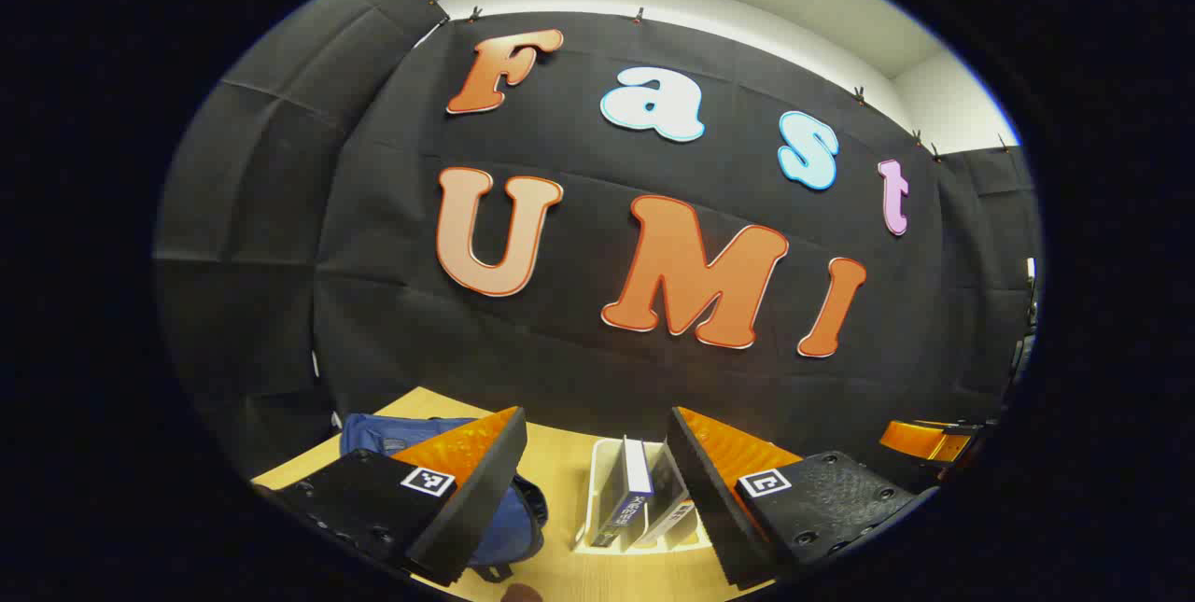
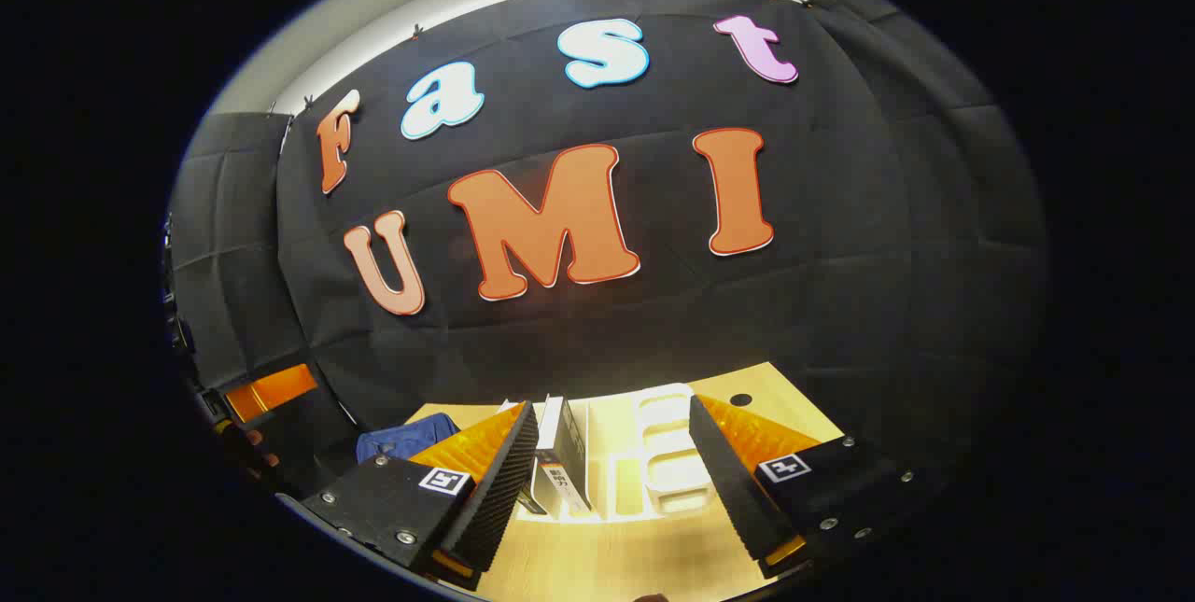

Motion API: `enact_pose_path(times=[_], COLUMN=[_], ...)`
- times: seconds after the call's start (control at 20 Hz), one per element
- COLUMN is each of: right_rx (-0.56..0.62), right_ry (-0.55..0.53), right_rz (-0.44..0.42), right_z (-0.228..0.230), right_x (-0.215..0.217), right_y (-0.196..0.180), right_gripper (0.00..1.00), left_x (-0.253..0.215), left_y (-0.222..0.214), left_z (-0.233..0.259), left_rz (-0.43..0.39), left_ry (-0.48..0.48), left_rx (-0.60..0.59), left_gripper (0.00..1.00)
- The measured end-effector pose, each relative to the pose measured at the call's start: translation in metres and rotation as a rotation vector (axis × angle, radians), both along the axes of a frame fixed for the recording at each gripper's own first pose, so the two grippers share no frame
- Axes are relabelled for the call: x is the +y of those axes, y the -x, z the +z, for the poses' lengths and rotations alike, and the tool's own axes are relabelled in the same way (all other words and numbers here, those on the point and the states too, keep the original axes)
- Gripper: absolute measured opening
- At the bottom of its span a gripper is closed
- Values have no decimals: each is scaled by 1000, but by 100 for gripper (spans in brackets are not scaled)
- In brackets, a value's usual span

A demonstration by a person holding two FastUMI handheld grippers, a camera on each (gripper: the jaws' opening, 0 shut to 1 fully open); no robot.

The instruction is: Open the schoolbag, grab two books from the bookshelf and put them into the schoolbag.

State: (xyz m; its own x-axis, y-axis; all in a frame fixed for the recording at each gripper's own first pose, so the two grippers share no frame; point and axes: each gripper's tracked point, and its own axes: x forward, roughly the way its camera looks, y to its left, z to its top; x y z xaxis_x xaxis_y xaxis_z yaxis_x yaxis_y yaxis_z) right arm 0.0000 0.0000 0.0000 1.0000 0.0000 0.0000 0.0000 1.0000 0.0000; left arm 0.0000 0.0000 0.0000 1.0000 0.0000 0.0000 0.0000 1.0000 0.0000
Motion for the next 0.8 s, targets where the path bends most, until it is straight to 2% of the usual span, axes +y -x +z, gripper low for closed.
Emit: enact_pose_path(times=[0.15,0.3,0.55,0.8], right_rx=[-21,-17,-10,-12], right_ry=[40,15,39,17], right_rz=[-10,1,10,50], right_z=[5,6,3,6], right_x=[-6,-3,-2,11], right_y=[-2,-4,-7,-9], right_gripper=[96,96,96,96], left_x=[-7,-5,5,20], left_y=[-3,1,5,13], left_z=[-1,-1,2,11], left_rz=[-19,-16,19,64], left_ry=[-8,-17,0,-37], left_rx=[4,-1,9,-17], left_gripper=[94,94,94,94])
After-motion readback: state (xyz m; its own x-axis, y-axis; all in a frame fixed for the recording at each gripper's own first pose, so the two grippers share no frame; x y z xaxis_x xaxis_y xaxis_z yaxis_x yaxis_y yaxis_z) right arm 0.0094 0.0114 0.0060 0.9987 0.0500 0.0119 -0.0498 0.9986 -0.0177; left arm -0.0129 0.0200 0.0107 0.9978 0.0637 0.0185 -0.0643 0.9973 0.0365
